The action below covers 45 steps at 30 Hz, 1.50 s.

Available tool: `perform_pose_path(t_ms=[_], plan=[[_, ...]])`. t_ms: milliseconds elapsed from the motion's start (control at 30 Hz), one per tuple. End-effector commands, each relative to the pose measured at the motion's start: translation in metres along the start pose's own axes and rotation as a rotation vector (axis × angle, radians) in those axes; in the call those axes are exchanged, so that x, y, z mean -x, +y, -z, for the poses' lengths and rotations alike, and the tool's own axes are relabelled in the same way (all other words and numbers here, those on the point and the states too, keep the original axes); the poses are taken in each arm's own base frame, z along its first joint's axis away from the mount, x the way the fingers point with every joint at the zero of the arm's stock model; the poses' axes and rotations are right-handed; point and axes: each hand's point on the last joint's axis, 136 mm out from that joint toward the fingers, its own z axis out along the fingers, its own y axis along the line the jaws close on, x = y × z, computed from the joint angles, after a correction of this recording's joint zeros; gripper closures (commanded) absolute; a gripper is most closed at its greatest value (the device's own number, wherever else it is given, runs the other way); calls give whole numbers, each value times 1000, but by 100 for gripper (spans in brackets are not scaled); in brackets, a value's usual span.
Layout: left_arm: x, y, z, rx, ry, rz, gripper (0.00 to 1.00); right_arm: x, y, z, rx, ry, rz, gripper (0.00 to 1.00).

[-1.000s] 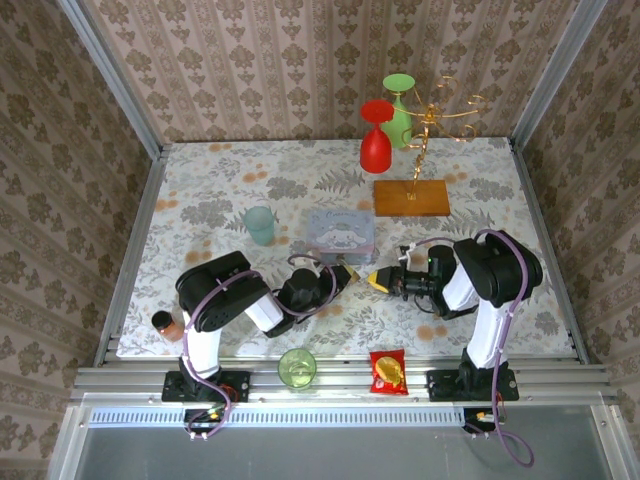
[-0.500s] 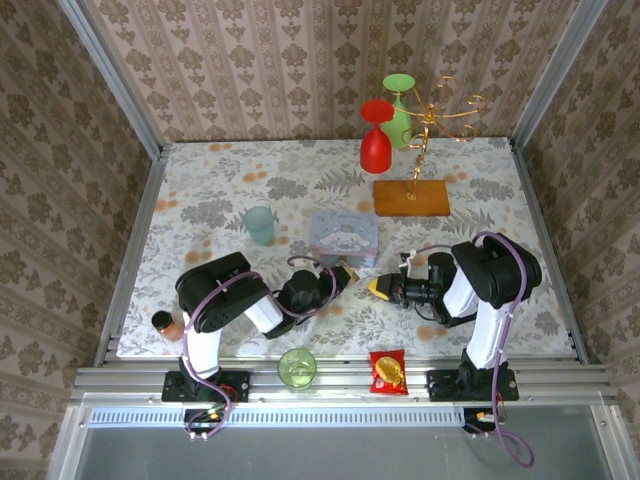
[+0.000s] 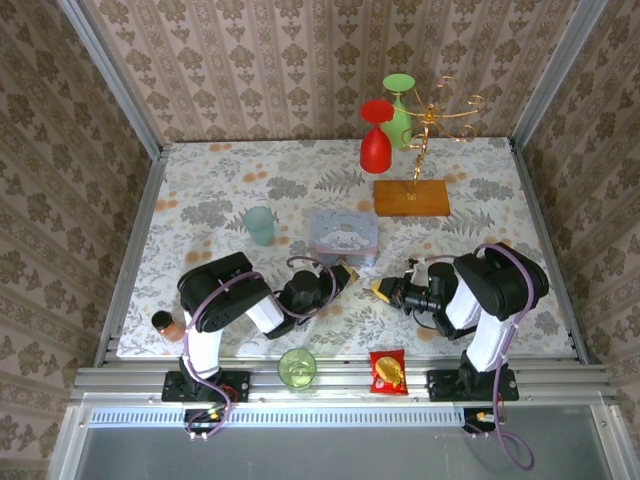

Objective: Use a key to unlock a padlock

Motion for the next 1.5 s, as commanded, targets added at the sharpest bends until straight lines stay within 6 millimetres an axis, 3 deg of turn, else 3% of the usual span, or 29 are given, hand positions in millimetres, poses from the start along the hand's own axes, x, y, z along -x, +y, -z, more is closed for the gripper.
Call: perform_pose_path(t_ms=[0, 133, 267, 667, 1467], plan=[[12, -21, -5, -60, -78, 76, 100, 14, 0, 7, -22, -128, -69, 100], [14, -32, -13, -92, -84, 136, 100, 15, 19, 10, 25, -157, -53, 100], [13, -41, -16, -113, -82, 154, 100, 21, 25, 13, 32, -189, -57, 100], [13, -37, -20, -111, -98, 279, 100, 31, 40, 10, 71, -240, -47, 100], [-3, -29, -32, -98, -111, 393, 100, 37, 42, 17, 39, -307, -13, 100]])
